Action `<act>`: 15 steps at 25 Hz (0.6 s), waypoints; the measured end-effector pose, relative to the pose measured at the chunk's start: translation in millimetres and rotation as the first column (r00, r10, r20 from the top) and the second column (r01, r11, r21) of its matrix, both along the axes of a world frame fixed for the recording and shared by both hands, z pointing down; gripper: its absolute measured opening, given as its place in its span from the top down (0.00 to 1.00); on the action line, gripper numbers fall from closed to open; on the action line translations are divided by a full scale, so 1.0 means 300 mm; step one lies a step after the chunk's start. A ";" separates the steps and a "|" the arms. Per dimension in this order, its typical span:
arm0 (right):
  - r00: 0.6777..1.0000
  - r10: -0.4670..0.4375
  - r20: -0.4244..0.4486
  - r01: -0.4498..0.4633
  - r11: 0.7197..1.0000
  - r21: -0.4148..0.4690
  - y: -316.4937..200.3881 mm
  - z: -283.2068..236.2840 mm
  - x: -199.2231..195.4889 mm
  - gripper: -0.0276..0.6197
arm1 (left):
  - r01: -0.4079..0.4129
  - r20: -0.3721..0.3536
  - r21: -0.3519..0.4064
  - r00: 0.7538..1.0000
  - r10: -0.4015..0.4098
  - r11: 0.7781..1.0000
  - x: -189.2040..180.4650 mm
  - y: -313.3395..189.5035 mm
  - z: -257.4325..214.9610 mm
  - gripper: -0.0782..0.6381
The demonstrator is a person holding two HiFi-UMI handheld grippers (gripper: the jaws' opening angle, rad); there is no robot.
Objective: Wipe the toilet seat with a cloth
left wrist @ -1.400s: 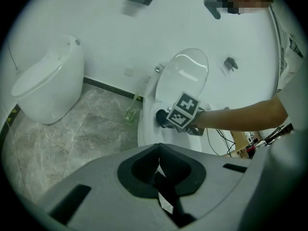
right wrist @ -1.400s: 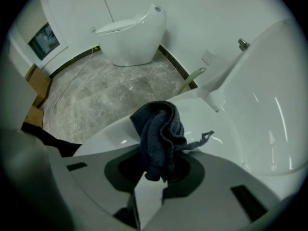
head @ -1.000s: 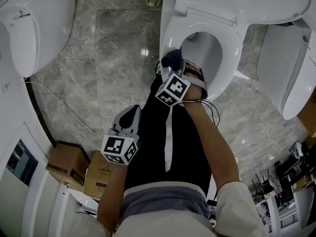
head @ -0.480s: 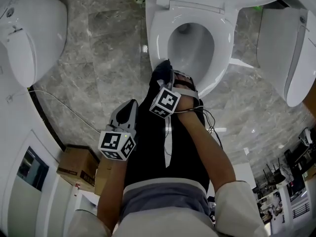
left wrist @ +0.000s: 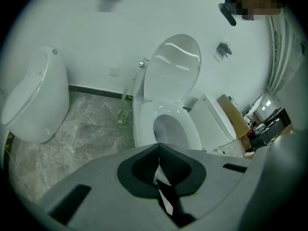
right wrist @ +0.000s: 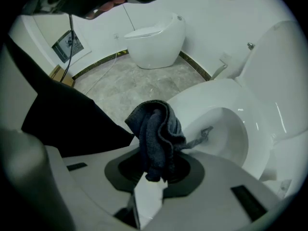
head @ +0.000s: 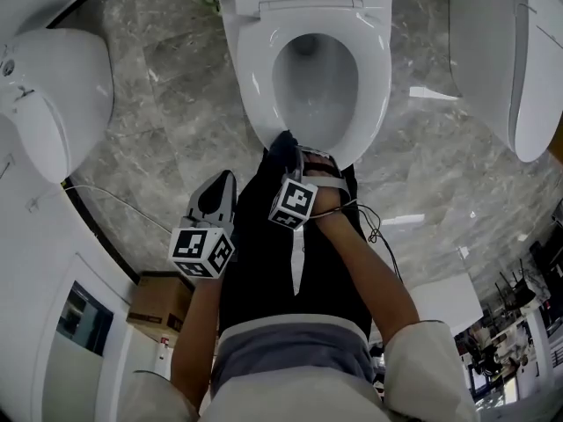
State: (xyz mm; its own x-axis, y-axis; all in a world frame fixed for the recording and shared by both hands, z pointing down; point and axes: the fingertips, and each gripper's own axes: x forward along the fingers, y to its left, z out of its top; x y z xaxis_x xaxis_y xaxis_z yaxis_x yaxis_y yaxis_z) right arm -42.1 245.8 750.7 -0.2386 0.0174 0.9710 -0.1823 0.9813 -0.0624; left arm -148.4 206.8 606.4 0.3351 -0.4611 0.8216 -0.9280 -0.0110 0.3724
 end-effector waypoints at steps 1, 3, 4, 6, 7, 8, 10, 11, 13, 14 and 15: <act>1.000 -0.002 0.000 0.002 1.000 -0.007 0.019 0.001 0.015 0.84 | -0.012 -0.001 0.001 1.000 0.012 1.000 0.010 -0.011 0.002 0.88; 1.000 0.003 0.001 -0.003 1.000 -0.022 0.051 0.006 0.045 0.84 | -0.030 -0.004 0.006 1.000 0.030 1.000 0.030 -0.034 0.005 0.88; 1.000 0.012 0.003 -0.012 0.999 -0.033 0.066 0.007 0.060 0.84 | -0.037 -0.005 0.007 0.999 0.037 0.999 0.040 -0.042 0.007 0.88; 0.999 0.035 0.009 -0.034 0.998 -0.058 0.095 0.003 0.087 0.84 | -0.054 -0.006 0.005 0.999 0.054 0.999 0.060 -0.053 0.008 0.88; 0.999 0.046 0.013 -0.046 0.997 -0.066 0.107 0.002 0.101 0.84 | -0.063 -0.008 0.004 0.998 0.063 0.998 0.070 -0.056 0.008 0.88; 0.998 0.057 0.017 -0.056 0.996 -0.072 0.118 0.000 0.113 0.84 | -0.072 -0.009 0.002 0.997 0.072 0.997 0.080 -0.057 0.009 0.88; 0.997 0.077 0.023 -0.075 0.994 -0.085 0.134 -0.003 0.141 0.84 | -0.091 -0.011 -0.002 0.996 0.091 0.996 0.099 -0.056 0.010 0.88; 0.996 0.086 0.024 -0.083 0.992 -0.091 0.139 -0.005 0.155 0.84 | -0.099 -0.012 -0.004 0.995 0.099 0.995 0.108 -0.057 0.011 0.88; 0.995 0.098 0.024 -0.094 0.990 -0.107 0.148 -0.004 0.185 0.84 | -0.112 -0.013 -0.007 0.994 0.112 0.994 0.122 -0.060 0.011 0.88; 0.995 0.102 0.021 -0.099 0.989 -0.114 0.150 -0.003 0.201 0.84 | -0.117 -0.013 -0.008 0.993 0.117 0.993 0.128 -0.062 0.011 0.88; 0.994 0.108 0.018 -0.105 0.988 -0.117 0.148 -0.001 0.219 0.84 | -0.121 -0.012 -0.010 0.993 0.121 0.993 0.133 -0.063 0.012 0.88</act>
